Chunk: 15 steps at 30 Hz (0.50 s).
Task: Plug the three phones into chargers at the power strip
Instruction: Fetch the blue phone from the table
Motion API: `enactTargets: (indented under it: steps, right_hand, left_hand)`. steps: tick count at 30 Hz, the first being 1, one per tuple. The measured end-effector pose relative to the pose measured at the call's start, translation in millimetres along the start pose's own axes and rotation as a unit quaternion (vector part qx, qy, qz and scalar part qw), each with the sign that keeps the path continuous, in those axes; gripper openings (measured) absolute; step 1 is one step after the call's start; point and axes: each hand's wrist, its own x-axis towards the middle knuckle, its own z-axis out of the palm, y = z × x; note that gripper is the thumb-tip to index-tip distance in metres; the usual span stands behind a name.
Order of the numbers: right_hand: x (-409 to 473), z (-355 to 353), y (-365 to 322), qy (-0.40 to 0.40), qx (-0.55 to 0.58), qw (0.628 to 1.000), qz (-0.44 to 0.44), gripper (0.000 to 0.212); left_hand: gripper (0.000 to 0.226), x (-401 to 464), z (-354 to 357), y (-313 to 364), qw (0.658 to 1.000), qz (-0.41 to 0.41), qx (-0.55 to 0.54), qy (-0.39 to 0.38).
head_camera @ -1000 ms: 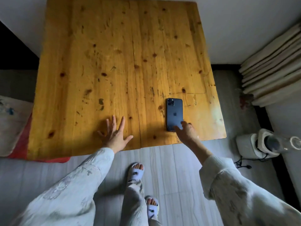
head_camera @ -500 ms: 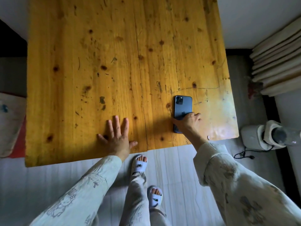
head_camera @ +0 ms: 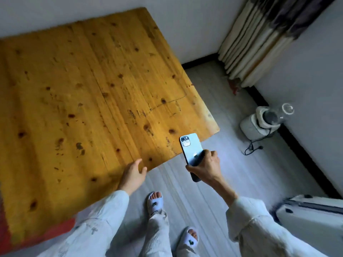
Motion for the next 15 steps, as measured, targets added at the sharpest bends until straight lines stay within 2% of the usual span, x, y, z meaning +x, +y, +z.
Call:
enactTargets:
  steps: [4,7,9,12,15]
  right_hand:
    - [-58,-39,62,0.076,0.062,0.995,-0.003,0.054]
    - [-111,-61,112,0.136,0.102,0.985,0.002,0.059]
    - [-149,-72,147,0.174,0.131,0.976,0.016,0.062]
    - [-209,-85,208,0.225,0.181,0.956,0.048,0.068]
    - [-275,-97,282,0.258,0.22,0.935,0.102,0.065]
  left_hand:
    - [0.03,-55,53,79,0.982,0.108,-0.115,-0.104]
    - [0.019,-111,100,128,0.953,0.163,-0.17,-0.189]
    - [0.005,-152,132,152,0.939,0.212,-0.164,-0.217]
    - [0.011,-216,185,174,0.93,0.237,-0.144,-0.241]
    - [0.015,-287,247,183,0.908,0.254,-0.127,-0.309]
